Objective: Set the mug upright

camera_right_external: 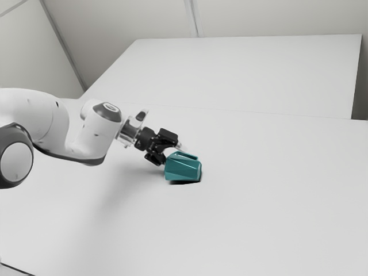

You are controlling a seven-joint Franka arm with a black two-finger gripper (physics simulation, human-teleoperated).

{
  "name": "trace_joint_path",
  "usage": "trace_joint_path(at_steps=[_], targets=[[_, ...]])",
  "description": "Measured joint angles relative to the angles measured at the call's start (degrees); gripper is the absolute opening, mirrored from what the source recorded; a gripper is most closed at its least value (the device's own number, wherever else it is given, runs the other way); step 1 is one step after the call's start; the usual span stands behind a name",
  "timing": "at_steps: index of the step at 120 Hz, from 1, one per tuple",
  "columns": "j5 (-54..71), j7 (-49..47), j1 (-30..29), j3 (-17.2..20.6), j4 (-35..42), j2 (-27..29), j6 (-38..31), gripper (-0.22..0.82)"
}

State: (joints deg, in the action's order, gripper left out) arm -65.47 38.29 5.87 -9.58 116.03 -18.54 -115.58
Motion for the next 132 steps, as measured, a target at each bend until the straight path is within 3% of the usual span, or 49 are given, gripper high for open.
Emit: trace_joint_path(at_steps=[27,46,88,117,132], targets=[[1.52,2.51,0.03,0.08,-0.13,0.22,-1.21,0.11],[2.41,3.84,0.4,0.08,-0.74,0.5,-1.55,-0.06],[10.69,4.48,3.44,0.15,-2.44,3.47,-4.57,-0.16],[38.0,1.12,5.5,1.7,-1.02,10.56,-9.18,-0.17],[51.05,-1.15,5.6,2.35,3.62,13.78,-11.58,-0.17]])
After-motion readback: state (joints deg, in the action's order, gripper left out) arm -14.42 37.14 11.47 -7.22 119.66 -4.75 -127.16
